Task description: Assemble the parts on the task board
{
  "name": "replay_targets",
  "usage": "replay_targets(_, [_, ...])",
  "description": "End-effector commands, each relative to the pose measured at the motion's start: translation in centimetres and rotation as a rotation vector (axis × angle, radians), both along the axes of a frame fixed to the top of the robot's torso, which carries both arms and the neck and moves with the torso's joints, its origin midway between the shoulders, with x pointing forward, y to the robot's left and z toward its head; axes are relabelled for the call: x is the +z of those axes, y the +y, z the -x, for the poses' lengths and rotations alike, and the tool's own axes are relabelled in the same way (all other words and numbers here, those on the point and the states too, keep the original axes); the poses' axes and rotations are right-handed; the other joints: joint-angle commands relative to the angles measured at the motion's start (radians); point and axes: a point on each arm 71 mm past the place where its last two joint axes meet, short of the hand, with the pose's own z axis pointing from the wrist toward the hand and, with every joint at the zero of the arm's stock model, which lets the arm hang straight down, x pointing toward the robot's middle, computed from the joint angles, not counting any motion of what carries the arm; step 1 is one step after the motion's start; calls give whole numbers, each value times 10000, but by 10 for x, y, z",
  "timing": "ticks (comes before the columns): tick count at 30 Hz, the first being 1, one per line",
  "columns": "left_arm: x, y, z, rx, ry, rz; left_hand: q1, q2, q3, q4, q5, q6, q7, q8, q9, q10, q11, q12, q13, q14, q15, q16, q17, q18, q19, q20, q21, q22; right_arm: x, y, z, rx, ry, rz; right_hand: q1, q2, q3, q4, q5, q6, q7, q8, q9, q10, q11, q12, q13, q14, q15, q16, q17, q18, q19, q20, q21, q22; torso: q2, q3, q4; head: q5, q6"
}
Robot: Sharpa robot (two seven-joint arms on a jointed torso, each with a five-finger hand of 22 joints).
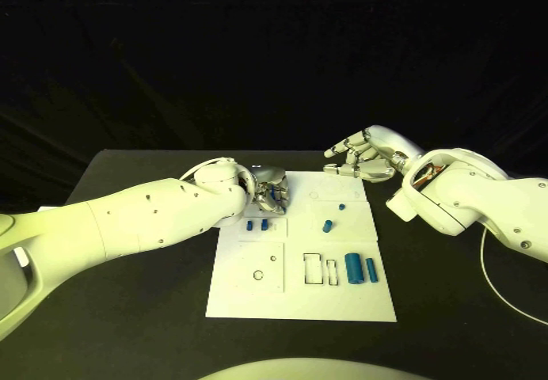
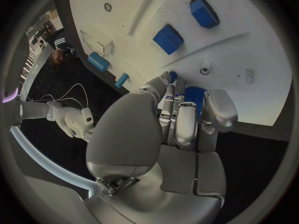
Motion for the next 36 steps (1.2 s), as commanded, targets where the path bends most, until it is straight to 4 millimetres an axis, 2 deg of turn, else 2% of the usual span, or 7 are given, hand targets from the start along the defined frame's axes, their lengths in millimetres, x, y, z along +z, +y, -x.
replay_targets(1, [-2,-3,1,-141,120,-207,44,22,73,7,-22,100,-12,-30,-11,87,-3,-63,-15,263,-67,64,-23,-103,76,-15,88,59,1,2,1,104,-78,-31,42,96,-60,-12,47,86,12,46,14,-10,1,37,11,286,-48,33,10,116,11,-14,-1,9,3,-3,-3,0,4])
replay_targets(17, [-8,-4,0,14,515,-821,75,22,272,-51,-24,129,-7,-113,-61,224,-24,-171,-32,258,-89,52,-133,-141,108,-41,300,253,0,3,1,147,-52,-21,48,108,-69,-3,85,99,9,53,16,21,-2,89,46,294,-50,46,27,113,23,-17,6,23,-8,-1,0,-18,-52])
replay_targets(28, [-9,-5,0,36,349,-798,521,156,1178,-604,-8,383,32,-183,-119,607,-42,-293,30,255,-124,89,-251,-223,166,-83,770,683,0,3,1,147,-55,-23,48,114,-75,2,96,113,6,60,18,36,-5,111,58,295,-52,43,24,113,24,-18,4,21,-7,2,-2,-23,-56])
replay_targets(36, [0,-6,4,-140,-250,298,334,81,1629,-871,-145,666,53,-175,-130,893,-64,-358,133,213,-140,-28,-615,-331,319,-102,1367,1167,0,3,1,151,-62,-28,48,114,-75,2,96,113,6,60,18,36,-5,111,58,295,-52,43,24,113,24,-18,4,21,-13,-4,-4,-17,-53])
